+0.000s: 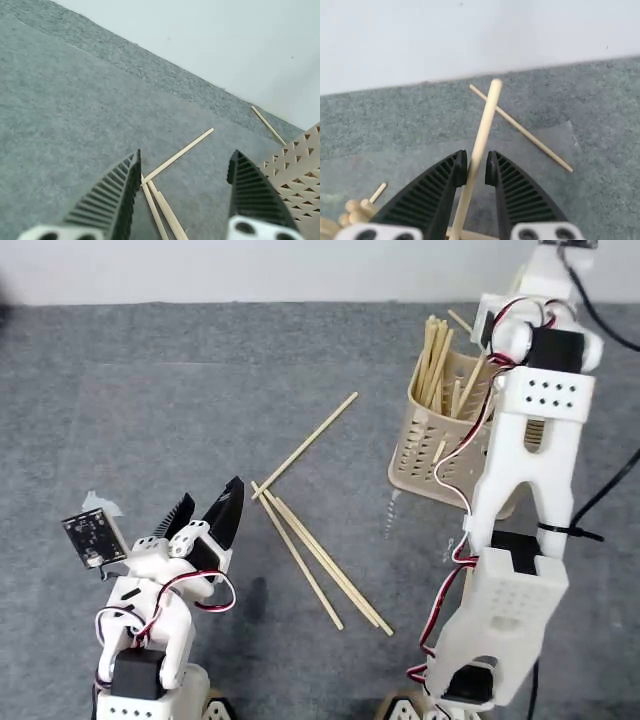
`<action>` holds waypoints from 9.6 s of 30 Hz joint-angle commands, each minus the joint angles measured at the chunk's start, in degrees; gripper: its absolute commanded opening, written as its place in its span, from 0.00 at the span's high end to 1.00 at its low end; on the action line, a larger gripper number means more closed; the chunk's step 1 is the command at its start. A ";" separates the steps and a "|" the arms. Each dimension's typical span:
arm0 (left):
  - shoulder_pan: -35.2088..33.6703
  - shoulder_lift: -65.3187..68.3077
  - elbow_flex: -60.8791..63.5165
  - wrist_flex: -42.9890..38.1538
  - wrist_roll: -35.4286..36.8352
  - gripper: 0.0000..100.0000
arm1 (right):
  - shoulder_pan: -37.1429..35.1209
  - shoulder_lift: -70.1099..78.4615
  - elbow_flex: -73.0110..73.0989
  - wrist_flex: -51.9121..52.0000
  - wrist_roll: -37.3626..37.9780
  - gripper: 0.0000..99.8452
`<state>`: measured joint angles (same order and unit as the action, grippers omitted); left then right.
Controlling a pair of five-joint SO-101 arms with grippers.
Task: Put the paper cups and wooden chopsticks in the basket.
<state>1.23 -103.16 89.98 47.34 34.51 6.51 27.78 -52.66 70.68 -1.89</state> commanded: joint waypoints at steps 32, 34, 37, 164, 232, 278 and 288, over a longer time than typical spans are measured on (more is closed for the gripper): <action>-0.09 -0.88 -0.31 -1.41 -1.76 0.73 | -0.66 2.95 -6.77 5.67 -0.09 0.91; -0.09 -0.88 -0.31 -1.41 -1.76 0.73 | -0.66 2.68 -6.86 5.41 -0.09 0.94; -0.09 -0.88 -0.31 -1.41 -1.76 0.73 | -0.84 1.54 -6.86 5.23 2.73 0.97; -0.09 -0.88 -0.22 -1.41 -1.93 0.73 | 2.42 -0.13 -43.78 26.68 8.18 0.96; -0.09 -0.88 2.95 -6.24 -2.02 0.73 | -1.36 4.79 -11.78 1.98 6.07 0.96; 0.00 -0.88 2.95 -6.24 -2.02 0.73 | -1.27 9.19 -14.51 1.27 8.44 0.96; 2.46 -0.88 5.93 -9.67 -4.84 0.73 | -1.36 9.27 -19.96 6.29 8.18 0.90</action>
<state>2.99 -103.16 95.96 40.31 31.25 5.01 37.89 -69.01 75.87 5.93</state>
